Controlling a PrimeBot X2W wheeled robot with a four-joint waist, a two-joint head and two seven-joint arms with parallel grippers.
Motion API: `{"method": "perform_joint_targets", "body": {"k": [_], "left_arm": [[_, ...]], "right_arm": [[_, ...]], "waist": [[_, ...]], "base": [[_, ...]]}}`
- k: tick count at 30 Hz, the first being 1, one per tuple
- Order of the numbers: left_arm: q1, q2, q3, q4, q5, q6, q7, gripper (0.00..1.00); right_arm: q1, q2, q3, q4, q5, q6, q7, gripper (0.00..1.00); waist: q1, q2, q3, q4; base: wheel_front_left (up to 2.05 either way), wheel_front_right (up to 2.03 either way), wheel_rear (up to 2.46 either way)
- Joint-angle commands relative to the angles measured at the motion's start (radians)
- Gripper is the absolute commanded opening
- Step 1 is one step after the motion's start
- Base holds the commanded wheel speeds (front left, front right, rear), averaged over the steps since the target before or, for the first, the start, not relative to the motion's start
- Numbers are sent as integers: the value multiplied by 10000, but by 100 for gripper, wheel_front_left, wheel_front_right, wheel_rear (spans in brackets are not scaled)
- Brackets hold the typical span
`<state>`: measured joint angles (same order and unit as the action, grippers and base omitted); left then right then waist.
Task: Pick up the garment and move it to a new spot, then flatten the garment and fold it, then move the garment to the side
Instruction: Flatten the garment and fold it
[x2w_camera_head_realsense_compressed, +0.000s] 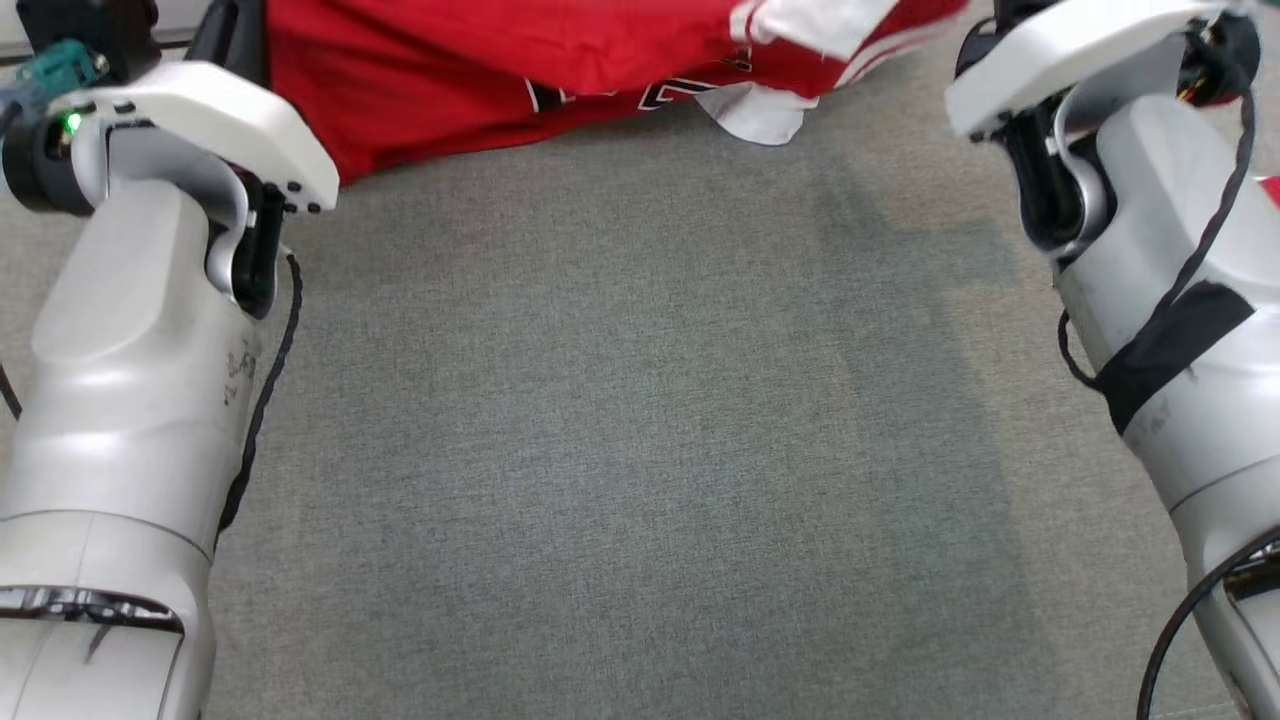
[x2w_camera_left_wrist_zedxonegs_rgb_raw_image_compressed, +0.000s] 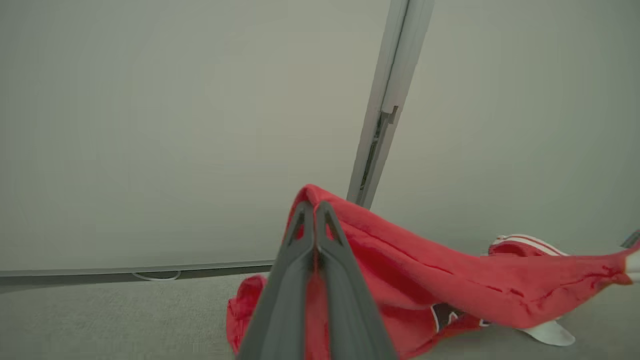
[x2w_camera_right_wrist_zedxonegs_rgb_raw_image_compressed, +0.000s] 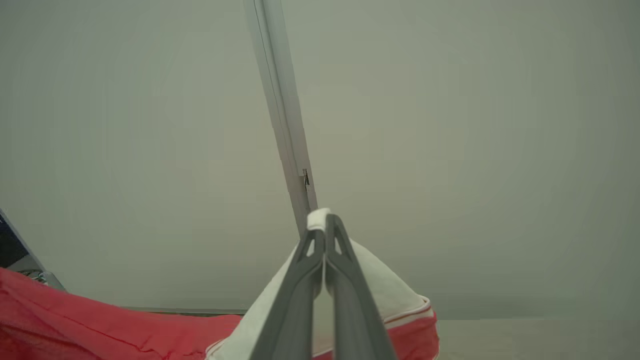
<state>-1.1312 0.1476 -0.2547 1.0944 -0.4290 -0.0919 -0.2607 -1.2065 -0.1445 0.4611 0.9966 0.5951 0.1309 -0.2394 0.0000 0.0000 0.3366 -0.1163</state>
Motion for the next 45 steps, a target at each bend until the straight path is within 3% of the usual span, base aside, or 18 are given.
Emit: {"method": "perform_joint_targets", "body": {"k": [1,8,16,21,28,35,41,45], "left_arm": [[85,45,104,37,-70,-37,-44,0],[989,-69,526,-512,63,-134,-31,0],[3877,-163,1758,-2348,-9,-267,-33,0],[6277,-418,2218,-3848,485,-65,-34,0],[9406,-624,2413,-6310,1135,334,-36,0],[12079,-404,2393,-8785,1288,808,626,0],[13682,-236,2545,-11053,1252,1269,1654,0],[14109,-183,2578,-11762,1229,1406,2040,0]], "right_arm": [[129,-46,81,87,176,-4,-110,0],[1134,-552,1031,-476,672,-3,-252,0],[4363,-1471,926,-3549,757,-3,-254,0],[7255,-1814,93,-5608,482,-4,-256,0],[11000,-1606,-1417,-7818,-156,-4,-162,0],[13974,-936,-2857,-10422,-1058,-4,1176,0],[15637,-287,-3532,-12376,-1664,-3,2380,0],[16097,-29,-3628,-12907,-1808,-4,2789,0]], "waist": [[0,0,180,23],[0,0,260,195],[0,0,-736,193],[0,0,-1421,259],[0,0,-2191,388],[0,0,-2845,352],[0,0,-3168,310],[0,0,-3228,334]], "base": [[0,0,0],[0,0,0],[0,0,0],[0,0,0],[0,0,0],[0,0,0],[0,0,0],[0,0,0]]}}
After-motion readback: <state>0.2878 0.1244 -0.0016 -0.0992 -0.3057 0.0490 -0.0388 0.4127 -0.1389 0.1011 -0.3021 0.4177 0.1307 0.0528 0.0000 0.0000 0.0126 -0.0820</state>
